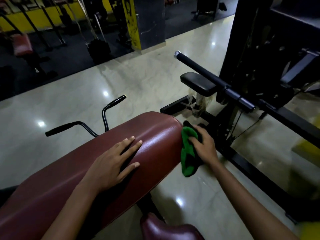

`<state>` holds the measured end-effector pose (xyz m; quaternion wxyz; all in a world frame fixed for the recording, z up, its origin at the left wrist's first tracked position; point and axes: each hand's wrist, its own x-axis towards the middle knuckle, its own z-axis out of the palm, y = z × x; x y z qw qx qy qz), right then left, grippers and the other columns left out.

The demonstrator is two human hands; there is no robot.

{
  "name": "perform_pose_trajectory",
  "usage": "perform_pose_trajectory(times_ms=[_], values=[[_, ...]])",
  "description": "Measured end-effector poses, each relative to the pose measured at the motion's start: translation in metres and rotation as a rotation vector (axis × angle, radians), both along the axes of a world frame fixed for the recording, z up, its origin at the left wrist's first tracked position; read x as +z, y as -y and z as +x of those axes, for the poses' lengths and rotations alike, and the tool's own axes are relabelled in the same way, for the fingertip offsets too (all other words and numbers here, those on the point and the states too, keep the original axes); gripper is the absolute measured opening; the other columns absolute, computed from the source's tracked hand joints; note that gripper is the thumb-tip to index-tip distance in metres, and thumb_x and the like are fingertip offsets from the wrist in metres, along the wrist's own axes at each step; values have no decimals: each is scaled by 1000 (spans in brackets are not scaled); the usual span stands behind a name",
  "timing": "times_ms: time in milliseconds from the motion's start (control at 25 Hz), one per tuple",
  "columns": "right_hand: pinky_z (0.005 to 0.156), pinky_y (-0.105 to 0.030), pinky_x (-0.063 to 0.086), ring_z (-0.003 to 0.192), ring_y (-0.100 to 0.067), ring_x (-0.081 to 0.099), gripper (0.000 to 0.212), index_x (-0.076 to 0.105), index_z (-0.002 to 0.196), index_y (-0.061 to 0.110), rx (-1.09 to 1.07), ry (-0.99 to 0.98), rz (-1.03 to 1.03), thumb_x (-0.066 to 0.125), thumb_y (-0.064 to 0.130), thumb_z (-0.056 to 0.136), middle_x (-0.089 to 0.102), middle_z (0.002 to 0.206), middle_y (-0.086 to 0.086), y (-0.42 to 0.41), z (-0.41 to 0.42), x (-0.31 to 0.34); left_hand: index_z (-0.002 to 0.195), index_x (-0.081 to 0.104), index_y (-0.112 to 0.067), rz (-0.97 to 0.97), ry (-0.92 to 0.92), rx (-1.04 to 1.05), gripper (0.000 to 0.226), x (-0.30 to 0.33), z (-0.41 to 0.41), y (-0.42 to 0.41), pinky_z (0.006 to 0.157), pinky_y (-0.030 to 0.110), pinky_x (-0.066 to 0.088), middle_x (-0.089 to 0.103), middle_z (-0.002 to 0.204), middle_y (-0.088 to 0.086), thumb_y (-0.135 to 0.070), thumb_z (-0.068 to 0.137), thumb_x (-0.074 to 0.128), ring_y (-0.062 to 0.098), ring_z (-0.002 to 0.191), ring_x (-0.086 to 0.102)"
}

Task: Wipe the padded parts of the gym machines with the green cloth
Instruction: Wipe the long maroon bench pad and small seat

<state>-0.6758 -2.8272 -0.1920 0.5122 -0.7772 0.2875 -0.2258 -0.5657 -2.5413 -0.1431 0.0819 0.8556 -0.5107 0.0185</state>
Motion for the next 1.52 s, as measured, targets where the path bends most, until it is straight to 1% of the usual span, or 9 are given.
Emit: perform_pose_trajectory(times_ms=[160, 360, 520, 760, 960, 1080, 1160, 1320, 1520], values=[[94, -20, 37, 115, -16, 54, 39, 60, 127, 19, -243, -14, 48, 57, 12, 89, 59, 126, -2, -15, 20, 14, 150, 17, -40, -32, -37, -95, 63, -4, 12, -9, 105, 30, 35, 25, 156, -6, -66, 93, 21, 14, 140, 31], [83, -10, 31, 101, -5, 44, 44, 55, 128, 21, -560, 46, 39, 67, 20, 86, 40, 119, 3, -105, -9, -16, 149, 17, -42, -38, -85, -189, 66, -4, 18, -12, 106, 26, 23, 16, 159, -7, -66, 87, 21, 12, 144, 18], [94, -30, 43, 109, -15, 52, 54, 53, 129, 25, -651, -6, 153, 68, 46, 82, 52, 125, -3, -89, 6, -8, 148, 7, -46, 48, -118, -257, 69, 3, 26, -15, 110, 33, 28, 4, 160, -8, -70, 83, 15, 10, 146, 6], [86, -29, 48, 101, -21, 62, 28, 59, 114, 23, -642, 131, 460, 67, 20, 87, 66, 104, 1, -177, -22, -42, 151, 22, -25, -2, 2, -319, 62, -7, 24, -17, 113, 38, 23, 17, 158, 2, -52, 96, 23, 22, 144, 19], [93, -41, 51, 101, -21, 62, 25, 62, 113, 23, -735, 202, 526, 64, 17, 88, 66, 106, 0, -145, -8, -42, 152, 20, -20, 4, 16, -339, 62, -8, 27, -15, 113, 36, 19, 15, 158, 2, -49, 96, 24, 20, 144, 16], [85, -23, 45, 100, -13, 58, 33, 57, 124, 20, -725, 151, 499, 61, 18, 91, 61, 103, 8, -190, -16, -45, 151, 25, -18, 8, 30, -332, 62, -9, 24, -15, 114, 40, 25, 21, 157, 6, -48, 97, 26, 25, 143, 23], [83, -23, 44, 101, -14, 59, 31, 57, 122, 19, -644, 150, 528, 61, 17, 91, 61, 103, 8, -233, -29, -50, 152, 20, -20, 43, 13, -330, 65, -6, 26, -15, 116, 40, 23, 18, 158, 5, -52, 95, 21, 24, 145, 19], [93, -43, 50, 99, -23, 63, 17, 61, 101, 28, -662, 177, 608, 63, 16, 89, 67, 97, 4, -207, -24, -57, 148, 1, -32, 105, -60, -340, 67, 1, 28, -30, 116, 33, 17, 5, 160, -4, -60, 88, 11, 16, 147, 7], [90, -34, 49, 102, -22, 62, 25, 58, 117, 18, -598, 148, 670, 61, 16, 91, 66, 105, 0, -273, -36, -53, 149, 5, -31, 126, -67, -342, 63, 5, 25, -69, 117, 39, 24, 4, 159, -7, -56, 92, 14, 16, 147, 8]])
